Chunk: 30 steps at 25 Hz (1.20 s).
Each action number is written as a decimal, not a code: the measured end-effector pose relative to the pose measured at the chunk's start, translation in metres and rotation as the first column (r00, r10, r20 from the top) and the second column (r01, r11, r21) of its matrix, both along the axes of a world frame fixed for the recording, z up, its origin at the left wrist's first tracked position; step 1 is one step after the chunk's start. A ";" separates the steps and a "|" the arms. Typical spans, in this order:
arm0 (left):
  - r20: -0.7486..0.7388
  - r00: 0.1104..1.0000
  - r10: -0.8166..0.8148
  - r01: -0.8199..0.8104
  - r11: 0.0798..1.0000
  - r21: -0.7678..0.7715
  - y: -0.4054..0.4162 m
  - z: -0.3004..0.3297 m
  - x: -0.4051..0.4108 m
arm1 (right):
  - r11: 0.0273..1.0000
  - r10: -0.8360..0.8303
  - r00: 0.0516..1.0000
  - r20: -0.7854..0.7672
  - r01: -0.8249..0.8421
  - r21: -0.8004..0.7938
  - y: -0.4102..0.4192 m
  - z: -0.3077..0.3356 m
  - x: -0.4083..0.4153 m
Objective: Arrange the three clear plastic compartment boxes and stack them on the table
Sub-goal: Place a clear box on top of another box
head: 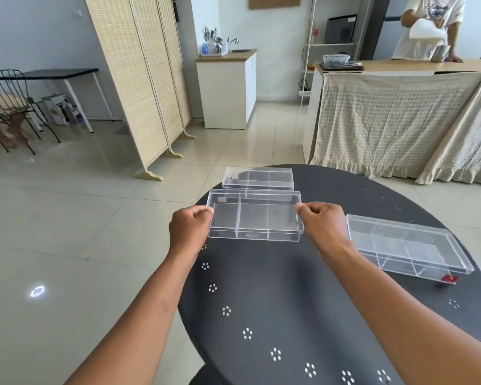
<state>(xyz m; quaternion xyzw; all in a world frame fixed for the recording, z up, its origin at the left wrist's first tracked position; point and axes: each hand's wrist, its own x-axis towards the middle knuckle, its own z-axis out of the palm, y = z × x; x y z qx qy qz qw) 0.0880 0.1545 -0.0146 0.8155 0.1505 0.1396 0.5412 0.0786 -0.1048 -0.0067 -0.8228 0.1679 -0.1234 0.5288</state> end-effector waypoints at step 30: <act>-0.083 0.996 -0.036 0.046 0.991 0.122 -0.012 -0.041 0.102 | 0.998 -0.036 0.984 -0.172 0.044 0.048 -0.013 -0.040 0.102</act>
